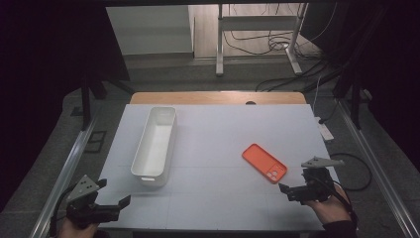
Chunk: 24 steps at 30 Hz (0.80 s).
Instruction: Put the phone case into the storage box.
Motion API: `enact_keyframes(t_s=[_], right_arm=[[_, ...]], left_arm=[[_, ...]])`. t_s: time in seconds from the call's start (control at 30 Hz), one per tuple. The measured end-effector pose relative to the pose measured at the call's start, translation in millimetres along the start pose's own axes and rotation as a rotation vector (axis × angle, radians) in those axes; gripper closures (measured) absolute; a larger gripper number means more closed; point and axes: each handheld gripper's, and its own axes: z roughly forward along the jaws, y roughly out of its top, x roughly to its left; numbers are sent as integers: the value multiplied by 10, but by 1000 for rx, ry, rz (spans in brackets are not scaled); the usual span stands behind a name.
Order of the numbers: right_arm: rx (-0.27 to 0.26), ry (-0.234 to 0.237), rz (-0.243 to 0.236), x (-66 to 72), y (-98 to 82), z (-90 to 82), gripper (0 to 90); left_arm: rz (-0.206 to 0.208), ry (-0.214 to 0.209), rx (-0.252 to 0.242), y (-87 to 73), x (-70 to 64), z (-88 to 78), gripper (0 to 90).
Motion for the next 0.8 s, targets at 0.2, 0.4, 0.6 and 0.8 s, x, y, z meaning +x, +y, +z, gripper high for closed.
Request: enact_keyframes(t_s=[0.2,0.4,0.6,0.8], right_arm=[[2,4,12,-25,46,45,0],[-38,34,12,-33,109,88,0],[-39,31,12,-48,168,140,0],[-24,24,11,-72,236,193,0]], left_arm=[[0,-1,2,1,1,0,11],[2,-1,4,2,1,1,11],[4,-1,3,2,1,2,11],[4,-2,4,3,-1,2,11]])
